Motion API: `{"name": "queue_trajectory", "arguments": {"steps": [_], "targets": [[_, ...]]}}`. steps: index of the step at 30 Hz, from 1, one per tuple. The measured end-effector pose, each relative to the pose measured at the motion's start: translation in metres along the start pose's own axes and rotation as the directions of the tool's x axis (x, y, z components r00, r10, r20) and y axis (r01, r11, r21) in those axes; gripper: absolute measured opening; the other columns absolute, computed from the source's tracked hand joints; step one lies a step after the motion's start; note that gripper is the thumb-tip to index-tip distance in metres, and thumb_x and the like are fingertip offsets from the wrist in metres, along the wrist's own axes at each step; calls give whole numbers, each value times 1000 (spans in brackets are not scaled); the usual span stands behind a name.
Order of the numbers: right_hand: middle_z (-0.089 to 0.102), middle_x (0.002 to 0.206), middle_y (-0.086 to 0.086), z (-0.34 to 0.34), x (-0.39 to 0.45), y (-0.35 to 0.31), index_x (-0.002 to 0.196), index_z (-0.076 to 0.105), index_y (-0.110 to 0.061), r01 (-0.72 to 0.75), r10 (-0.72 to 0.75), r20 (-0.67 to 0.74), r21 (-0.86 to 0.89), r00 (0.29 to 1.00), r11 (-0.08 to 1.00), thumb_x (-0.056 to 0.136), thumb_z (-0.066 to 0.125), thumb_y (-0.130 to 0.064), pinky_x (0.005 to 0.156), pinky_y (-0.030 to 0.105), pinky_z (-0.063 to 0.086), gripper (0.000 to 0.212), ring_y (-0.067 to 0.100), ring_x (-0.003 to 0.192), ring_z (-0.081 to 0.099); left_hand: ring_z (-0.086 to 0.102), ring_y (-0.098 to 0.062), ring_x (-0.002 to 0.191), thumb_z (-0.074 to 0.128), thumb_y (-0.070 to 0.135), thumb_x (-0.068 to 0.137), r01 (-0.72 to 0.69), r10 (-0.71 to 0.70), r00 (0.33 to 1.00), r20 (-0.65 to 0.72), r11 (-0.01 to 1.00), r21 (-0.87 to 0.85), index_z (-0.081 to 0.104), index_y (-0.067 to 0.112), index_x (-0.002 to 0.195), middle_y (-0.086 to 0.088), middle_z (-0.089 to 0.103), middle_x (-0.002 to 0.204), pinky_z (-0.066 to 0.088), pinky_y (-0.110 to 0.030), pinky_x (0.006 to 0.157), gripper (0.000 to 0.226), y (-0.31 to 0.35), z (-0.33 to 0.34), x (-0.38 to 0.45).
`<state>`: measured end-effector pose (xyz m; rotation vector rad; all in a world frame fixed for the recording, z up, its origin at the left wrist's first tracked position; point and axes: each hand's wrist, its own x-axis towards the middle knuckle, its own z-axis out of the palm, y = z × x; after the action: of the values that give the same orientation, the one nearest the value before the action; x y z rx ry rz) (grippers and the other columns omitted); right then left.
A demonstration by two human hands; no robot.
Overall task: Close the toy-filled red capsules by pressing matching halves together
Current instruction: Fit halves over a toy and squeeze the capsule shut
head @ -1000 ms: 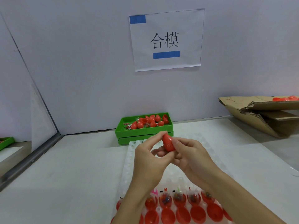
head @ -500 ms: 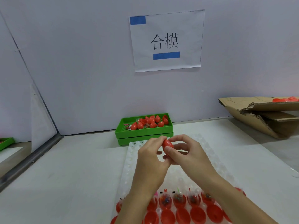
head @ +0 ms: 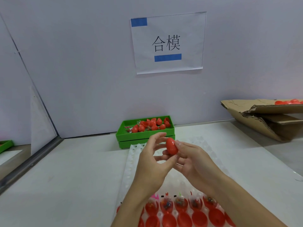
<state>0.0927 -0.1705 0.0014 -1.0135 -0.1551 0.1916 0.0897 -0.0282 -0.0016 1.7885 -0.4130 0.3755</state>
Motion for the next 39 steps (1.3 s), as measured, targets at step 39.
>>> {"name": "queue_trajectory", "arguments": {"steps": [39], "targets": [[65, 126, 17, -134, 170, -150, 138, 43, -1, 331, -130, -790, 97, 599, 939, 107, 40, -38, 39, 15, 46, 49, 12, 59, 57, 53, 9, 107, 80, 38, 73, -15, 50, 988, -144, 972, 236, 39, 55, 115, 28, 57, 113, 48, -18, 73, 61, -18, 0, 2]]}}
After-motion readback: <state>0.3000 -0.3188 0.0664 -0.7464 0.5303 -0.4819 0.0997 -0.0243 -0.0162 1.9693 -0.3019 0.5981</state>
